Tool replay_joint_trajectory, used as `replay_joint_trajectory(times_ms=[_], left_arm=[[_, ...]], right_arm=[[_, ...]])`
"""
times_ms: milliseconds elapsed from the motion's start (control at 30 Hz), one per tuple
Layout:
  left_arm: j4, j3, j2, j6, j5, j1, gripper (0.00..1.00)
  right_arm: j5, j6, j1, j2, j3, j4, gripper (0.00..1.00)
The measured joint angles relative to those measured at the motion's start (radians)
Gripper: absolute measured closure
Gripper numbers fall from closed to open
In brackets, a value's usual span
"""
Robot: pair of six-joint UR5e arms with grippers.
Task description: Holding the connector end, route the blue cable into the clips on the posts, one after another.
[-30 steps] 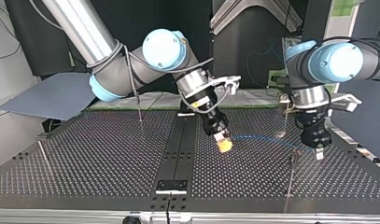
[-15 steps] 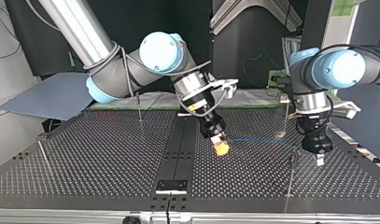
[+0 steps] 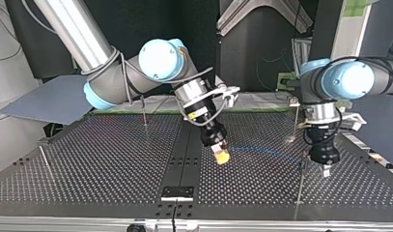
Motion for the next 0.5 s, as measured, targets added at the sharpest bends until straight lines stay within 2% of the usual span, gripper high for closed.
replay_joint_trajectory(times_ms=[333,500], left_arm=[[0.023,0.042,-0.023,-0.05,0.017,0.014,1.0],[0.024,0.063,-0.055,-0.063,0.03,0.017,1.0]], right_arm=[[-0.014,0.0,-0.018,0.005,0.0,-0.004,1.0],[-0.021,-0.002,-0.035,0.032,-0.001,-0.004,1.0]])
